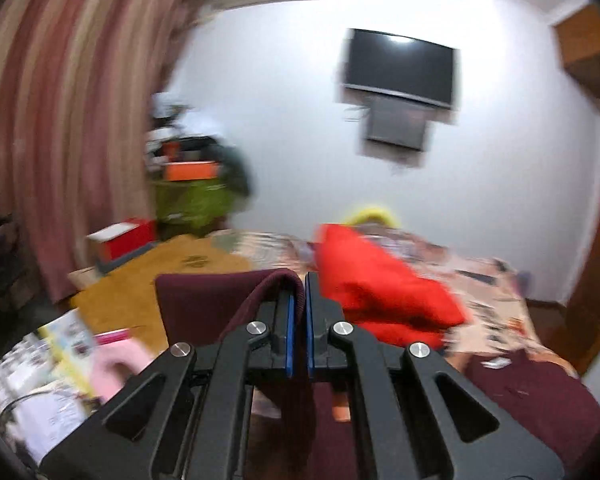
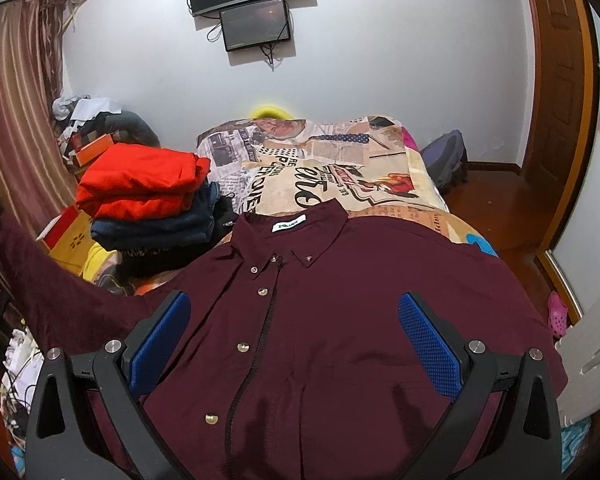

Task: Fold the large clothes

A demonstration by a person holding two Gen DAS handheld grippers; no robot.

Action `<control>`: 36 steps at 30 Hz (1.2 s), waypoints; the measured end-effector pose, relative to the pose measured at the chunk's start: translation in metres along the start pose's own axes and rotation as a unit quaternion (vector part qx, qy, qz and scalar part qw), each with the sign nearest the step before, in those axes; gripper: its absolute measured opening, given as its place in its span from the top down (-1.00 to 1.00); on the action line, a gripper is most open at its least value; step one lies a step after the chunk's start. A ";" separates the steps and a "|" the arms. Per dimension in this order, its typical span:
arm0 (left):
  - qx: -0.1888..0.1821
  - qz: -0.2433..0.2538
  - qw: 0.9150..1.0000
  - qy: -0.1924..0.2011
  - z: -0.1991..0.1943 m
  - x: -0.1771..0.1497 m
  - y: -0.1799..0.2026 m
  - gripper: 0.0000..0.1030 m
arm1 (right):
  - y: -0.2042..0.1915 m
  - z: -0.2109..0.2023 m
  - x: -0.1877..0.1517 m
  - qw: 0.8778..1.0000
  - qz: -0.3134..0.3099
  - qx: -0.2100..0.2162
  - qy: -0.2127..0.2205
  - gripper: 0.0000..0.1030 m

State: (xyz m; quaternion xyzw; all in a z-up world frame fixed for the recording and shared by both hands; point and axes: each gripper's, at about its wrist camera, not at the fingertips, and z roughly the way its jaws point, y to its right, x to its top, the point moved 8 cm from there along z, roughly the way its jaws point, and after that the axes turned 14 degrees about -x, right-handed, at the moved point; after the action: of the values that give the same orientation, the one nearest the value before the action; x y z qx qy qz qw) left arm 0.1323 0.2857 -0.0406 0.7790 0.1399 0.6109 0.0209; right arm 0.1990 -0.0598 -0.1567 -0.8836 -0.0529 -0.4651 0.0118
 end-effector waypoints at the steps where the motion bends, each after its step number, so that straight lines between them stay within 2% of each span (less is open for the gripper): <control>1: -0.023 0.005 1.000 -0.008 0.005 -0.002 0.019 0.94 | 0.001 0.000 0.000 1.000 0.001 0.000 0.000 -1.00; 5: -0.098 0.013 0.994 -0.050 0.026 -0.021 0.082 0.94 | 0.012 0.000 -0.002 1.000 0.009 -0.007 0.001 -1.00; 7: -0.131 0.021 0.988 -0.075 0.038 -0.035 0.117 0.94 | 0.018 0.000 -0.003 1.000 0.012 -0.011 0.001 -1.00; 11: -0.195 0.041 0.970 -0.141 0.062 -0.076 0.187 0.94 | 0.029 0.001 -0.004 1.000 0.015 -0.017 0.002 -1.00; 14: -0.232 0.063 0.949 -0.205 0.073 -0.120 0.234 0.94 | 0.038 0.002 -0.007 1.000 0.011 -0.028 0.003 -1.00; 15: -0.246 0.066 0.940 -0.229 0.077 -0.136 0.249 0.94 | 0.041 0.003 -0.008 0.999 0.009 -0.032 0.003 -1.00; 16: -0.265 0.067 0.926 -0.261 0.080 -0.155 0.264 0.94 | 0.045 0.005 -0.009 0.999 0.007 -0.037 0.002 -1.00; 19: -0.285 0.091 0.900 -0.317 0.081 -0.196 0.292 0.94 | 0.053 0.006 -0.014 0.999 -0.002 -0.050 -0.002 -1.00; 23: -0.306 0.102 0.869 -0.374 0.073 -0.240 0.310 0.94 | 0.060 0.008 -0.020 0.998 -0.014 -0.062 -0.008 -1.00; 25: -0.315 0.098 0.848 -0.415 0.067 -0.265 0.310 0.93 | 0.062 0.008 -0.022 0.998 -0.019 -0.065 -0.009 -1.00; 26: -0.310 0.101 0.845 -0.423 0.065 -0.273 0.311 0.92 | 0.062 0.008 -0.023 0.998 -0.022 -0.066 -0.010 -1.00; 29: -0.299 0.115 0.853 -0.413 0.058 -0.272 0.309 0.68 | 0.062 0.008 -0.023 0.998 -0.025 -0.063 -0.010 -1.00; 31: -0.295 0.118 0.857 -0.406 0.051 -0.263 0.305 0.44 | 0.060 0.007 -0.023 0.998 -0.029 -0.061 -0.009 -1.00; 33: -0.299 0.112 0.860 -0.398 0.042 -0.252 0.299 0.33 | 0.058 0.006 -0.022 0.998 -0.035 -0.059 -0.006 -1.00; 35: -0.298 0.105 0.866 -0.387 0.039 -0.237 0.291 0.19 | 0.054 0.007 -0.019 0.998 -0.041 -0.056 -0.002 -1.00; 36: -0.288 0.106 0.875 -0.374 0.035 -0.227 0.284 0.00 | 0.052 0.007 -0.018 0.998 -0.045 -0.055 0.000 -1.00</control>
State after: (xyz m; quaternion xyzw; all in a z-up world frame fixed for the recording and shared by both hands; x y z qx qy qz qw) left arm 0.1720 -0.0375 -0.2064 0.9192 -0.1439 0.2856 0.2298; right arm 0.2001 -0.1127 -0.1737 -0.8799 -0.0668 -0.4670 -0.0572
